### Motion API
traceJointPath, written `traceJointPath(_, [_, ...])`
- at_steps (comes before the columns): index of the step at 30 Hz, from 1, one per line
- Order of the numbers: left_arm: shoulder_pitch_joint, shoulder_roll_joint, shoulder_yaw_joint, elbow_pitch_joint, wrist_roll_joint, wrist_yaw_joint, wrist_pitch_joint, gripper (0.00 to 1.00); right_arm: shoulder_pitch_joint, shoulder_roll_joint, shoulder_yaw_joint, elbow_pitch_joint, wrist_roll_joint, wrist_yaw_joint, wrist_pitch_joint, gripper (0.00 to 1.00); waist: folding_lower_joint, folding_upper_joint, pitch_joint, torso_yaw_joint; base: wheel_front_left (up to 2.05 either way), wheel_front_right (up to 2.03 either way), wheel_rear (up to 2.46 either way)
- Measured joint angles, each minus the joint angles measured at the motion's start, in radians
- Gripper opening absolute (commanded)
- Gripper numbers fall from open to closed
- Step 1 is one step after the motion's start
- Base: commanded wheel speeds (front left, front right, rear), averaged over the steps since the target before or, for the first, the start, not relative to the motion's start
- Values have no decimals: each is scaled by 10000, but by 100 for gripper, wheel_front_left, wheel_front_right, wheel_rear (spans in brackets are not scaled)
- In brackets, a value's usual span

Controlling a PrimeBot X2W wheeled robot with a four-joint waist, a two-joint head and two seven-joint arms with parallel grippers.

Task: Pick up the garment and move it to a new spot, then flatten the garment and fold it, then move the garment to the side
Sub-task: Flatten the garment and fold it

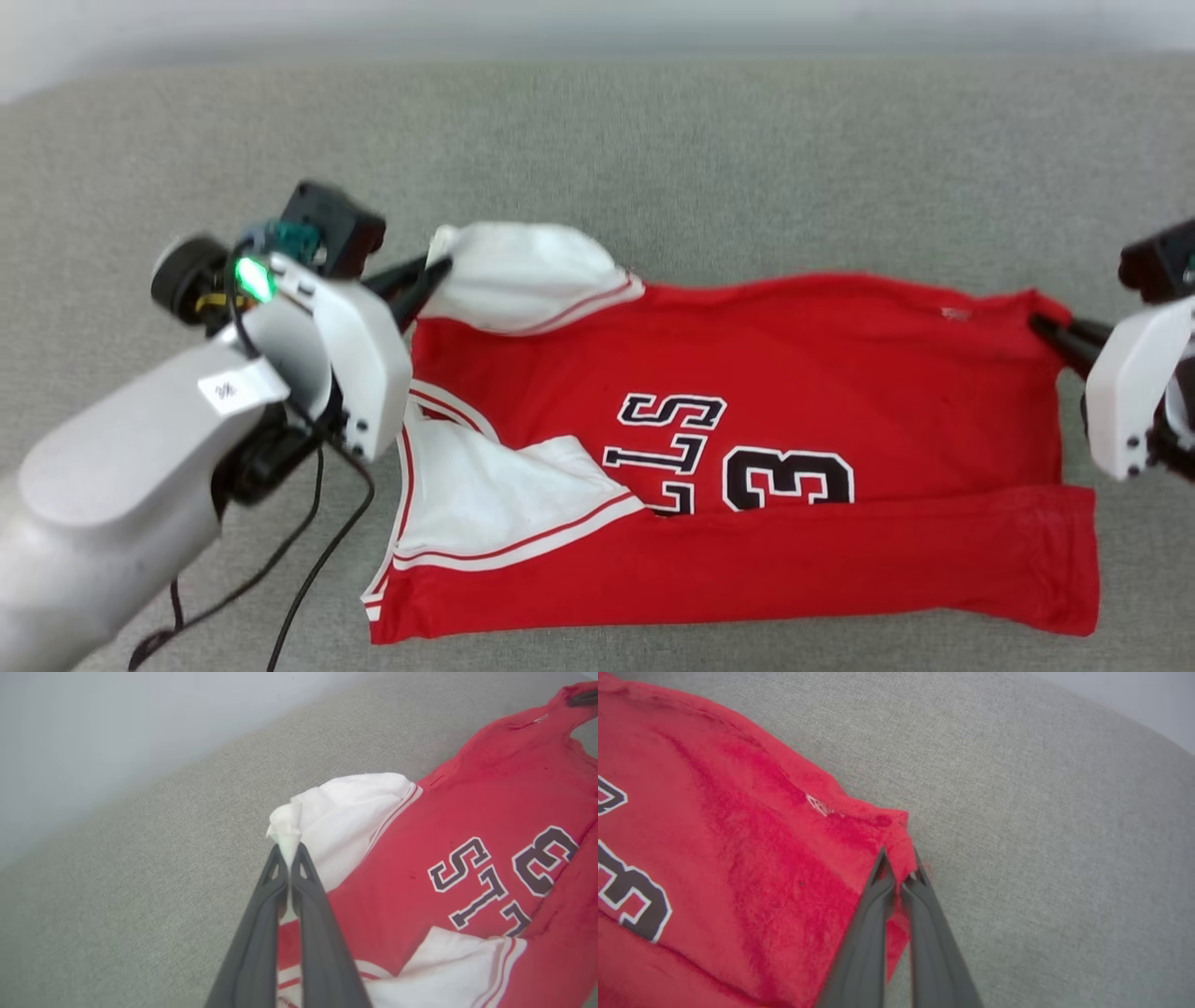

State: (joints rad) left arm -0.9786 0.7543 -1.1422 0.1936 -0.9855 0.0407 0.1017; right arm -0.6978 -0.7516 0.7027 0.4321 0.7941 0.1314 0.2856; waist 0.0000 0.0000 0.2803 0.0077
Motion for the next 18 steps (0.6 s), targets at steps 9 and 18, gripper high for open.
traceJointPath(9, [1837, 725, -221, -855, -453, 773, -552, 0, 1627, -59, -207, -468, 242, 0, -568, 0, -1, 0, -937, -13, 0, 0, 0])
traceJointPath(18, [3738, 965, -523, -1467, -1103, 1394, -1179, 0, 3447, -12, -897, -713, 412, 0, -1058, 0, -1, 1, -1546, 59, 0, 0, 0])
